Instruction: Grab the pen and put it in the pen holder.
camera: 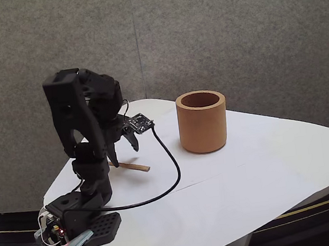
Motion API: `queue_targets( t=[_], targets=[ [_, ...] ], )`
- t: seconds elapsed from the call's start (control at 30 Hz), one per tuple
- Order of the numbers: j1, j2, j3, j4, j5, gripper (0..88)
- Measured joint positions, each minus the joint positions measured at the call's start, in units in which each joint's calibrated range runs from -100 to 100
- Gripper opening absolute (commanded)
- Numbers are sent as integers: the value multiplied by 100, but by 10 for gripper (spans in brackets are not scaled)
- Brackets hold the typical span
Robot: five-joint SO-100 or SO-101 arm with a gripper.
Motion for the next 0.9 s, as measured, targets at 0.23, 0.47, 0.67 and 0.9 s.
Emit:
queue_targets(
  t=[0.23, 0.47, 0.67, 0.9],
  targets=[
    [15, 161, -208, -8, 0, 372],
    [-22, 161, 199, -51, 0, 372],
    [0, 144, 415, -59, 0, 372],
    [0, 144, 415, -59, 0, 201]
  ],
)
